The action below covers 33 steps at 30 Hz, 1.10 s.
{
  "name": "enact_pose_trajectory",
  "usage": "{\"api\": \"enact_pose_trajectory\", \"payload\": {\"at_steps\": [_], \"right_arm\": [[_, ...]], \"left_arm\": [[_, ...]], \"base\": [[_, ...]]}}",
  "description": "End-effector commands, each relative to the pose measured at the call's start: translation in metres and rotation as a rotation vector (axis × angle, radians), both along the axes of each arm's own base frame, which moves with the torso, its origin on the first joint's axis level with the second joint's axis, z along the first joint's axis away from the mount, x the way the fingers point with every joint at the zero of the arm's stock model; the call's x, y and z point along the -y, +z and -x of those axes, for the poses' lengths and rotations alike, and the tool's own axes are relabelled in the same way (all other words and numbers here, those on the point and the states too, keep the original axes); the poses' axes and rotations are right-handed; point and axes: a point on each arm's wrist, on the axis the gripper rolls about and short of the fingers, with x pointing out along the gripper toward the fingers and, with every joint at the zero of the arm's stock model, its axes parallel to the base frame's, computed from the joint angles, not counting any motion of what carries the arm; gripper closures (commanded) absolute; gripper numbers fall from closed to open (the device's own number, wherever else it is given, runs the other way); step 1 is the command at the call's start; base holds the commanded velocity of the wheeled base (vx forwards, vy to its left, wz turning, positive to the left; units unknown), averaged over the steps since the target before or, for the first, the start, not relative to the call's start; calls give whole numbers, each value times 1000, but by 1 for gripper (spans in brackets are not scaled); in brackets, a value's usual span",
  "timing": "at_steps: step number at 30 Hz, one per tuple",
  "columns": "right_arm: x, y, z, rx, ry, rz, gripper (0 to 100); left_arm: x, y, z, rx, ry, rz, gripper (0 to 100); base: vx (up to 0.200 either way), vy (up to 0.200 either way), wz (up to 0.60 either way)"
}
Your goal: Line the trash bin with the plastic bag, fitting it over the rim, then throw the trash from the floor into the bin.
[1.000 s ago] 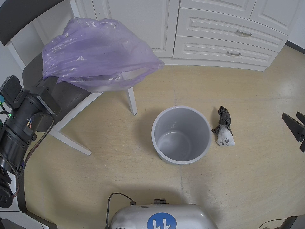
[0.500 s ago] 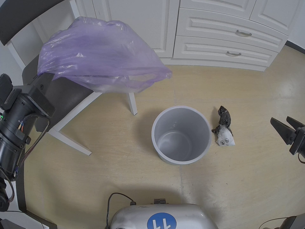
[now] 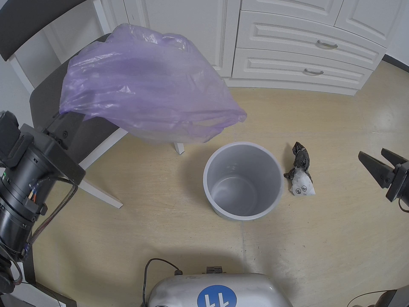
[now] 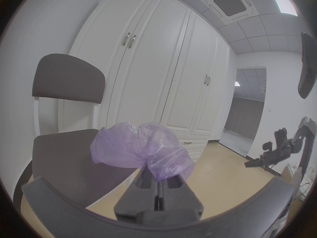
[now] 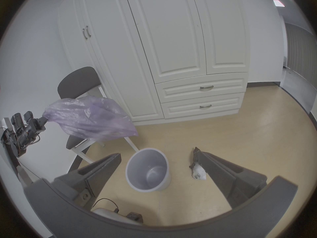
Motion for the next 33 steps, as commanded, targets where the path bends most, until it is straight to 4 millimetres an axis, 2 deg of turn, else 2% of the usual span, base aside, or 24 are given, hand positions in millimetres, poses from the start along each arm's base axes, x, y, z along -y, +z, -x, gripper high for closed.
{"api": "enact_pose_trajectory", "payload": {"at_steps": [1,8,12,13,15,19,24,28,33], "right_arm": [[-8,8,-14,-3,8,13,0],[-21,-5,-19,-63,58,27,0],[-24,-5,-22,-48,65,20,0],[-25,-7,-24,-48,60,20,0],[-26,-10,-26,-53,42,24,0],[-25,-12,-24,-54,26,28,0],[-24,-9,-20,-40,33,26,0],[-27,-10,-19,-42,42,29,0],[-30,-13,-23,-59,46,41,0]], "left_arm": [[7,-9,-1,-26,-22,-33,100],[14,-13,-7,-49,-30,-48,100],[23,-11,-17,-49,-36,-50,100],[32,-12,-25,-55,-49,-62,100],[40,-18,-32,-73,-55,-88,100],[56,-29,-32,-77,-106,-93,100],[72,-44,-51,-61,-98,-85,100],[83,-53,-51,-46,-110,-108,100],[87,-53,-43,-41,-139,-118,100]], "base": [[0,0,0],[0,0,0],[0,0,0],[0,0,0],[0,0,0],[0,0,0],[0,0,0],[0,0,0],[0,0,0]]}}
